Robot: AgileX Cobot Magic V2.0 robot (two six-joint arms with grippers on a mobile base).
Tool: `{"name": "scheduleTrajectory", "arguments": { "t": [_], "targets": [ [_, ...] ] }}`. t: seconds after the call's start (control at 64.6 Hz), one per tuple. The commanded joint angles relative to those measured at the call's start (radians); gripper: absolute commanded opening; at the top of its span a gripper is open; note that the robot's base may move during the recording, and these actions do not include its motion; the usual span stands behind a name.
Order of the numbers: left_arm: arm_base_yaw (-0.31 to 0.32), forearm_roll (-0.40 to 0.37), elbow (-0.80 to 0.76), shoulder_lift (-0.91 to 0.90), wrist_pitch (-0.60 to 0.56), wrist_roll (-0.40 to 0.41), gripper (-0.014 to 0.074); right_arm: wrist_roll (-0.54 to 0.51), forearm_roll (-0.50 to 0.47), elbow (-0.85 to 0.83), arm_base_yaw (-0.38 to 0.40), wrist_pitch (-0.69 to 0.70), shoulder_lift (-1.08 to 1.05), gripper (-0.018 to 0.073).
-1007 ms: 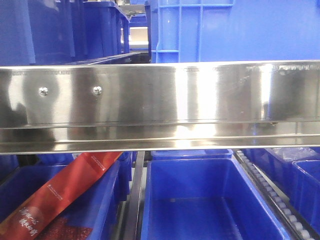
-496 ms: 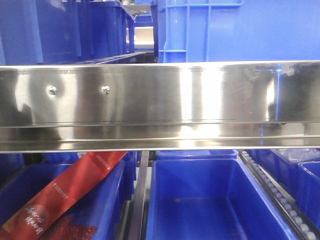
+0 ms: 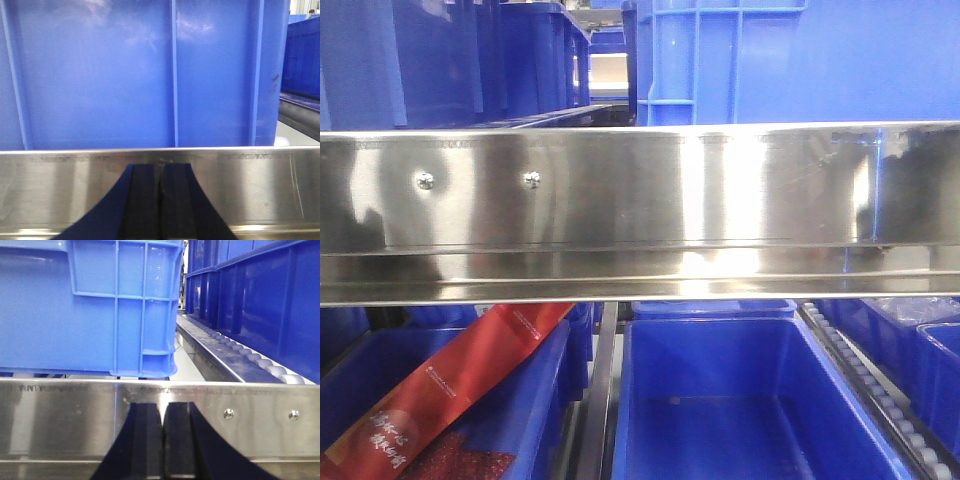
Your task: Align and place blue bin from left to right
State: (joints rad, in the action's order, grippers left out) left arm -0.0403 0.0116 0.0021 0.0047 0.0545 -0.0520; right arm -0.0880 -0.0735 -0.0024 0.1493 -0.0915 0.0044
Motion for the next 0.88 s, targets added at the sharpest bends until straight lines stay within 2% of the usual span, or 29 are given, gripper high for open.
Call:
{"name": "scheduleTrajectory", "arguments": {
  "t": [0.0,0.867],
  "targets": [
    [-0.002,-0.005,-0.002,-0.005,-0.020,0.000,-0.0110,-0.010,0.009,0.002,-0.003,0.012,-0.004,-0.0162],
    [-0.002,-0.005,-0.002,-0.005,-0.020,0.000,-0.0110,-0.010,0.009,0.002,-0.003,0.012,-0.004,-0.0162]
  ]
}}
